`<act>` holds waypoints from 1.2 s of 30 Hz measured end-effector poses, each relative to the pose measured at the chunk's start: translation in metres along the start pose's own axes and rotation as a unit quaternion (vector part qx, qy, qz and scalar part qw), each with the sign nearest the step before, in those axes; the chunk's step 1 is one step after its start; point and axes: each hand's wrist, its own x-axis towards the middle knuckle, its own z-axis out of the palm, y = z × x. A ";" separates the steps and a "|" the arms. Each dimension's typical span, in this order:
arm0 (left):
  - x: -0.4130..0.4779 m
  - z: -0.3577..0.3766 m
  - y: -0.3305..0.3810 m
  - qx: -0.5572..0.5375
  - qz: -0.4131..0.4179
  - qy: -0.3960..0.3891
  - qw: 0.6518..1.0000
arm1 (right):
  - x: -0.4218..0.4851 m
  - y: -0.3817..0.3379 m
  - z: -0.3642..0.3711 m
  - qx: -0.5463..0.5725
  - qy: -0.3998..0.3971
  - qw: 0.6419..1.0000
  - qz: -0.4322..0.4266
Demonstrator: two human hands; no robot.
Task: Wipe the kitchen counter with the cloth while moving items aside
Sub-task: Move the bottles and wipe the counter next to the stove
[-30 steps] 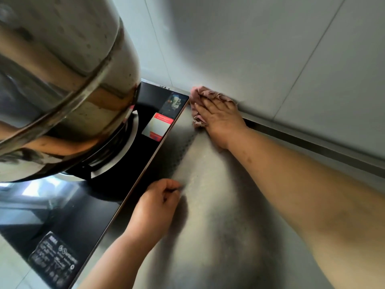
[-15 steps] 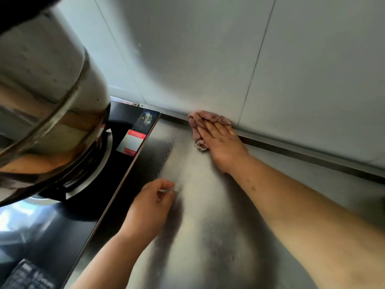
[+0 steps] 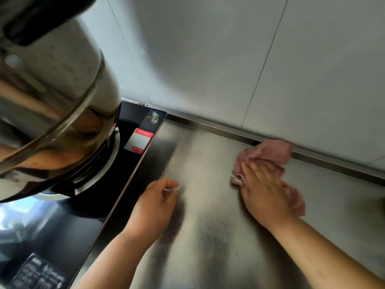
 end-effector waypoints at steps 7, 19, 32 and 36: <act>-0.029 -0.016 -0.018 0.036 -0.005 0.002 0.999 | 0.112 -0.090 0.006 0.000 -0.063 0.994 -0.094; -0.090 -0.037 -0.071 0.065 0.003 -0.006 0.998 | 0.017 -0.142 0.034 0.045 -0.086 0.935 -0.343; -0.191 -0.081 -0.148 0.030 -0.014 0.000 0.999 | -0.040 -0.237 0.068 0.041 -0.001 0.981 -0.191; -0.223 -0.103 -0.176 0.064 -0.036 0.019 0.997 | -0.113 -0.291 0.091 0.015 -0.041 0.972 -0.232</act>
